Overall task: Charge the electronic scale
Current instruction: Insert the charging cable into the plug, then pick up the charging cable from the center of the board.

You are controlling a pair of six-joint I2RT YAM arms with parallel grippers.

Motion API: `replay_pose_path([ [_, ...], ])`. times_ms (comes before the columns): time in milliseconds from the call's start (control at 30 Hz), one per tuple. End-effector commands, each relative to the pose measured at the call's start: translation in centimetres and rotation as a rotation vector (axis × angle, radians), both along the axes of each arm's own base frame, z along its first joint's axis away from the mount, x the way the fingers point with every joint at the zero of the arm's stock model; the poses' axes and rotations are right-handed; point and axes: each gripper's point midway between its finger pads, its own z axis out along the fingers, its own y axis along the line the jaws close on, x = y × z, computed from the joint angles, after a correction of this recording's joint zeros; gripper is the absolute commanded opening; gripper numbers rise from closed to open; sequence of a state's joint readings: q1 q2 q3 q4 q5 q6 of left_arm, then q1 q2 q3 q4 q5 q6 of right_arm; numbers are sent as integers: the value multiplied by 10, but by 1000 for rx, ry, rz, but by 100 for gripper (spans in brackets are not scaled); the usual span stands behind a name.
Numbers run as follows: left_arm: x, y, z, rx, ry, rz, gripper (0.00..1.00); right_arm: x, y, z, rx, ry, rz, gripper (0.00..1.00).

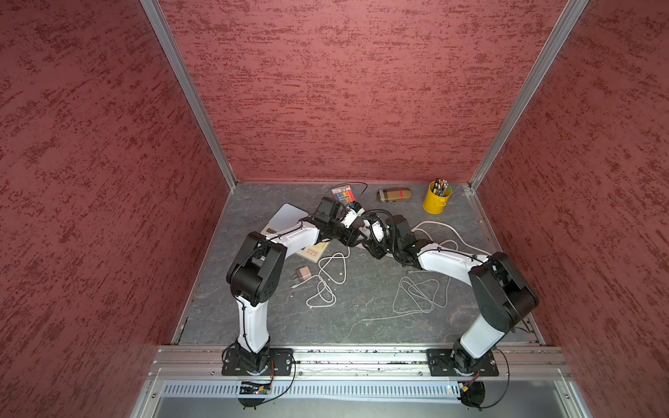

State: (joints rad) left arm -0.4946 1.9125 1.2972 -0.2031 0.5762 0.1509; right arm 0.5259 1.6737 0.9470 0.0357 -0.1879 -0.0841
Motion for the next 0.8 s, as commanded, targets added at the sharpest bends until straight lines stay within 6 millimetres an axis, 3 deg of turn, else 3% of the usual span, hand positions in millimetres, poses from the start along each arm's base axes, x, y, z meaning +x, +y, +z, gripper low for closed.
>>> replay_pose_path([
  [0, -34, 2, 21, -3, 37, -68, 66, 11, -7, 53, 88, -96, -91, 54],
  [200, -52, 36, 46, -2, -2, -10, 68, -9, -24, 80, 164, -89, -171, 54],
  [367, -71, 73, 54, -12, 27, 111, 69, -26, -32, 72, 190, -21, -275, 47],
  [433, -72, 99, 50, -15, 70, 238, 68, -35, -23, 67, 168, -7, -289, 45],
  [500, -72, 132, 40, -25, 157, 410, 66, -50, 3, 64, 131, -25, -247, 44],
  [633, -82, 194, 11, -79, 334, 693, 60, -91, 93, 52, 67, -84, 20, 46],
  [767, -99, 223, -5, -118, 408, 801, 60, -119, 166, 17, -26, -76, 352, 51],
])
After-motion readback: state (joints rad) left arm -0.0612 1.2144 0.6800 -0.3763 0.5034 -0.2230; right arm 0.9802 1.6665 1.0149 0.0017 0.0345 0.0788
